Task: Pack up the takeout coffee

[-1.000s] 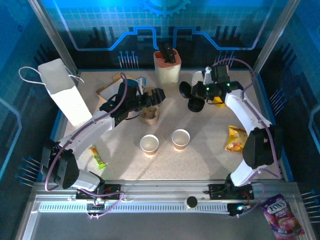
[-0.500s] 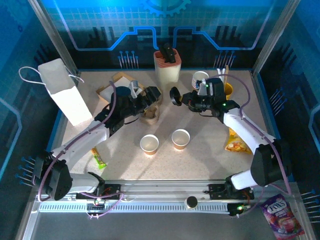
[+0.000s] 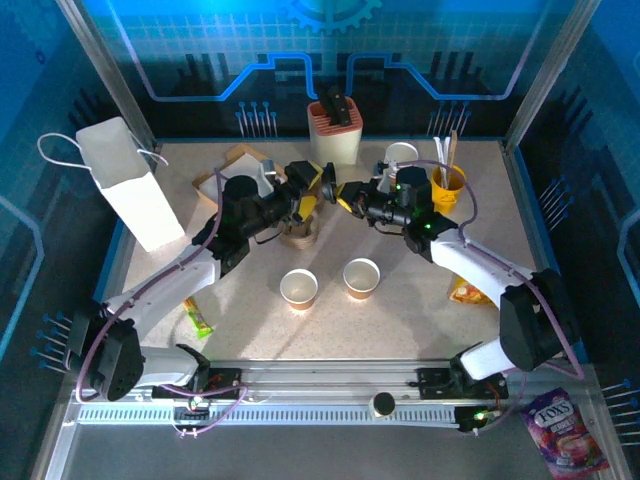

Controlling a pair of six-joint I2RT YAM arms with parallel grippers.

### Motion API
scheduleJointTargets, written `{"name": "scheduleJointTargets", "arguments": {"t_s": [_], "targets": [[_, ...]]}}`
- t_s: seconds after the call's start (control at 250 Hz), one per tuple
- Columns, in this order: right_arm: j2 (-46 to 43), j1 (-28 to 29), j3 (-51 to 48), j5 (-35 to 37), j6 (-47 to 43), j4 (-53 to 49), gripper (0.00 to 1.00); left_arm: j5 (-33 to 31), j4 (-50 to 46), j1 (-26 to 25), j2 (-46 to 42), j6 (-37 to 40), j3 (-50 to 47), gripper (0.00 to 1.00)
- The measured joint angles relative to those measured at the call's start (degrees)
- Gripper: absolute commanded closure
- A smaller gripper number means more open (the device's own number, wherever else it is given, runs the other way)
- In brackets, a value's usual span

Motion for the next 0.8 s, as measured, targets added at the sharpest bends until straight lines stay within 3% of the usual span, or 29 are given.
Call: {"name": "scheduleJointTargets", "arguments": {"t_s": [0.212,0.376,0.799], "targets": [[0.00,1.57,-2.80,1.01,5.68,5.49,0.92,-1.01,3.10,-1.20,0.00,-4.00,-1.84,0.04],[-0.02,2.01,-4.07,1.81,9.14,8.90,0.93,-1.29,4.94,-1.55,0.00,-5.84,-1.88,0.13],[-0.02,3.10,-4.15,3.04,11.26,11.72,0.93,-2.62,7.28,-1.55,0.00,-8.24,-2.69,0.19]]}}
